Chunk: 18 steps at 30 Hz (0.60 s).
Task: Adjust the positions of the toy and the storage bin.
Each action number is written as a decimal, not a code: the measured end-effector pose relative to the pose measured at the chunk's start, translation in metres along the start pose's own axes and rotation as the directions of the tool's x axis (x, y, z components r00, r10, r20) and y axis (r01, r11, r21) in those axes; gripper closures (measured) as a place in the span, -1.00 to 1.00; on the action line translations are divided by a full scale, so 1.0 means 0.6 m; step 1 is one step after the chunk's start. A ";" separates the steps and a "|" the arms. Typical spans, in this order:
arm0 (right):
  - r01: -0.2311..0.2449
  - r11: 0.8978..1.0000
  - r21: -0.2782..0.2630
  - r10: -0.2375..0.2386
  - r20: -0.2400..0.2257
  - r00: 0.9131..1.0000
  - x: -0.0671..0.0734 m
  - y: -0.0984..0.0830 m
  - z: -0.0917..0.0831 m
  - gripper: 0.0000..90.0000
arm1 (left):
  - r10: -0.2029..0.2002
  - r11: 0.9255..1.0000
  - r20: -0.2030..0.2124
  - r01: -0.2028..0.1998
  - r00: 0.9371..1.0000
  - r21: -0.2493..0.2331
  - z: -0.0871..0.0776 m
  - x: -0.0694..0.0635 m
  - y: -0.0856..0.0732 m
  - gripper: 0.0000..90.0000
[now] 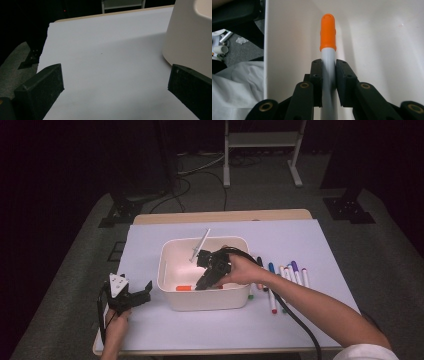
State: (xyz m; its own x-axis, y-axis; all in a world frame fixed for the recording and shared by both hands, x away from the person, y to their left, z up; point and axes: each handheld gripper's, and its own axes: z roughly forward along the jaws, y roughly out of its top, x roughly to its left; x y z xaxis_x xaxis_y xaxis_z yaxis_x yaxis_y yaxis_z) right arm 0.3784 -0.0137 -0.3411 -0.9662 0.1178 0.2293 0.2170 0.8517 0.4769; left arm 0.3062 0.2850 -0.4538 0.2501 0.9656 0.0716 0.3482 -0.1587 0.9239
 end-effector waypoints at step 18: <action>-0.007 1.000 0.019 0.006 0.036 0.999 0.000 -0.001 -0.004 0.49 | -0.003 1.000 0.003 0.003 1.000 0.000 0.000 0.001 0.000 -1.00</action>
State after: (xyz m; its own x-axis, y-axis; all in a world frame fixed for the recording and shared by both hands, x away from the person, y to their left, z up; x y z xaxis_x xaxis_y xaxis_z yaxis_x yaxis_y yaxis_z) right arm 0.3788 -0.0157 -0.3396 -0.9693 0.1414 0.2010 0.2207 0.8604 0.4593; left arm 0.3064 0.2853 -0.4537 0.2515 0.9655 0.0675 0.3495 -0.1556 0.9239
